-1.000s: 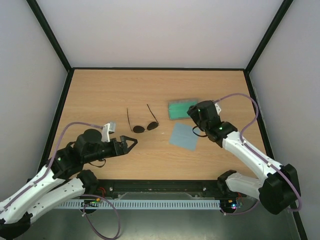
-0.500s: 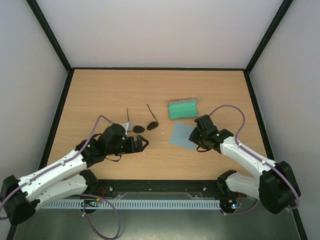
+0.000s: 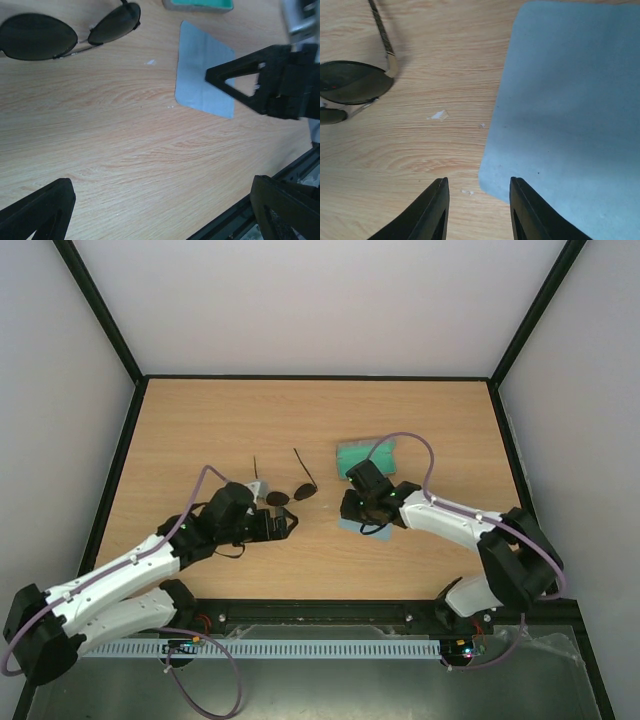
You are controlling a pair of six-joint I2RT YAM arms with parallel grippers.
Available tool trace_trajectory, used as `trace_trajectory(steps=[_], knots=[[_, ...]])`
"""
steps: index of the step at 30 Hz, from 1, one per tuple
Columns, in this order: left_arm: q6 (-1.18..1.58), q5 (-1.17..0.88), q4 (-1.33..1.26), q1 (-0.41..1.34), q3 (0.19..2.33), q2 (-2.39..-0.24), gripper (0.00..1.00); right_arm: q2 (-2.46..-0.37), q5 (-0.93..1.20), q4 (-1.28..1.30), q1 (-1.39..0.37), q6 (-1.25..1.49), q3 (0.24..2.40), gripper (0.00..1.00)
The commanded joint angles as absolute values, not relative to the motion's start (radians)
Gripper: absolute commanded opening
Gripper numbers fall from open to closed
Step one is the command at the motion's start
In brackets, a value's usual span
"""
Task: Organize the sunglasses
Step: Move the glasses cleaning cloth to the center of the board.
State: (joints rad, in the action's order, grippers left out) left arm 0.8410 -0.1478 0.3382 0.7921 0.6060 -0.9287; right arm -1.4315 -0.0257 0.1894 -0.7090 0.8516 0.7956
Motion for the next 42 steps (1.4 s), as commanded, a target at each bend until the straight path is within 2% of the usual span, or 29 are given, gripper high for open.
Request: trace_trajectory(steps=[1, 7, 24, 42], knots=[[0.844, -0.135, 0.379, 0.764, 0.643, -0.835, 0.99, -1.511, 0.006, 0.159, -0.723, 0.833, 0.797, 0.35], [0.859, -0.138, 0.433, 0.744, 0.655, -0.759, 0.99, -1.596, 0.037, 0.087, -0.735, 0.811, 0.794, 0.36], [0.878, -0.144, 0.449, 0.742, 0.647, -0.74, 0.99, -1.664, 0.015, 0.077, -0.83, 0.834, 0.803, 0.36], [0.897, -0.132, 0.495, 0.744, 0.643, -0.672, 0.99, -1.747, -0.012, 0.094, -1.163, 0.958, 0.868, 0.35]])
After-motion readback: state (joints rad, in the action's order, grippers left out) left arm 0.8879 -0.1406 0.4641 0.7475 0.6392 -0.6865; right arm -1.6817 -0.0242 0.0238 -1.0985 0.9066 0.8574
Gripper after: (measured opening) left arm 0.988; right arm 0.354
